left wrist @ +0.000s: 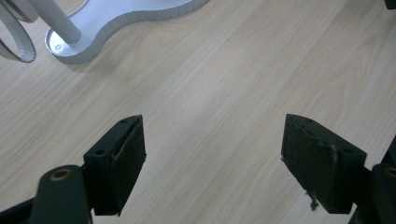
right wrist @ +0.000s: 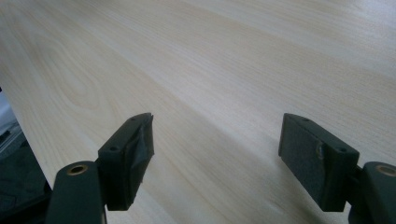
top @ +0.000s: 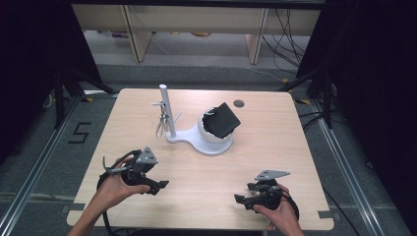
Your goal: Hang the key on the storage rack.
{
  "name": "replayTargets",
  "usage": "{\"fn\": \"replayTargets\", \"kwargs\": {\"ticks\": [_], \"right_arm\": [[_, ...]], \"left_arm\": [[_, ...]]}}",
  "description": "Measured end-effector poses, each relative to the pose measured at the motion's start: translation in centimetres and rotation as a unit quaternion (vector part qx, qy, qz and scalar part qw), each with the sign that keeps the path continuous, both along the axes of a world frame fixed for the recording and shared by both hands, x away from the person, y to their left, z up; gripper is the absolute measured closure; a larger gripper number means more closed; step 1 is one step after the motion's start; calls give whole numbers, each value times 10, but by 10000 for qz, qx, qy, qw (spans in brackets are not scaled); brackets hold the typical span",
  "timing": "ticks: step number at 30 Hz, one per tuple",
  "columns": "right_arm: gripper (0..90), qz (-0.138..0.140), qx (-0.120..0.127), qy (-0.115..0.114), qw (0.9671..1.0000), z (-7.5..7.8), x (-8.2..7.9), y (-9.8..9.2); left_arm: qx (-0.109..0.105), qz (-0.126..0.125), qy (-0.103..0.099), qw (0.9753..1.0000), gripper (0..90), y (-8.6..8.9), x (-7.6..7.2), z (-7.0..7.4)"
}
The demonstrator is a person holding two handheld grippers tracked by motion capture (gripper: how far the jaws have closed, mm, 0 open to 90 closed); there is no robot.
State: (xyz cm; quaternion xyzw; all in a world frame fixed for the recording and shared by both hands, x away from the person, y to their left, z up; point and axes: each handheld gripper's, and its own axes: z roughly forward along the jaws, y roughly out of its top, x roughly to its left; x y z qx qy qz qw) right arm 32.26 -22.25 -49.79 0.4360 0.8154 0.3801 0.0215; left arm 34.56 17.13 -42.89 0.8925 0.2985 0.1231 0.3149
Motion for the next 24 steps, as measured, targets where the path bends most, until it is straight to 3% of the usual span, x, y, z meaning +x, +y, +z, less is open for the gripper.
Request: {"fn": "replayTargets", "kwargs": {"ticks": [1,2,3,4,5,10,12,15,18,20,24], "right_arm": [[273,10,46,-1,10000,-1,0,0],[272,70,-64,-123,9999,-1,1,-1],[272,32,-28,-56,10000,0,1,-1],[273,-16,-18,-30,10000,1,0,0],[273,7,5,-28,10000,1,0,0],[273,32,-27,-103,9999,1,0,0],[273,10,83,-37,10000,1,0,1],[273,66,6,-111,9999,2,0,0],[273,13,62,-27,10000,1,-1,1],[272,51,-30,-96,9999,2,0,1],[273,47,-38,-98,9999,2,0,1]], "left_arm": [[-30,50,-39,10000,216,0,-2,-4],[46,11,-27,10000,216,0,-3,-7],[60,21,-28,10000,215,0,-3,-8],[-50,93,-180,9998,215,1,-4,-10],[-106,164,-140,9997,214,1,-4,-12],[58,46,-40,10000,205,1,-10,-22],[13,79,-103,9999,205,-1,-13,-26],[11,-6,15,10000,203,-2,-17,-30],[-31,-35,-17,10000,197,-6,-20,-36],[-9,-91,48,9999,191,-7,-23,-39],[-23,-98,-16,9999,191,-9,-29,-45]]}}
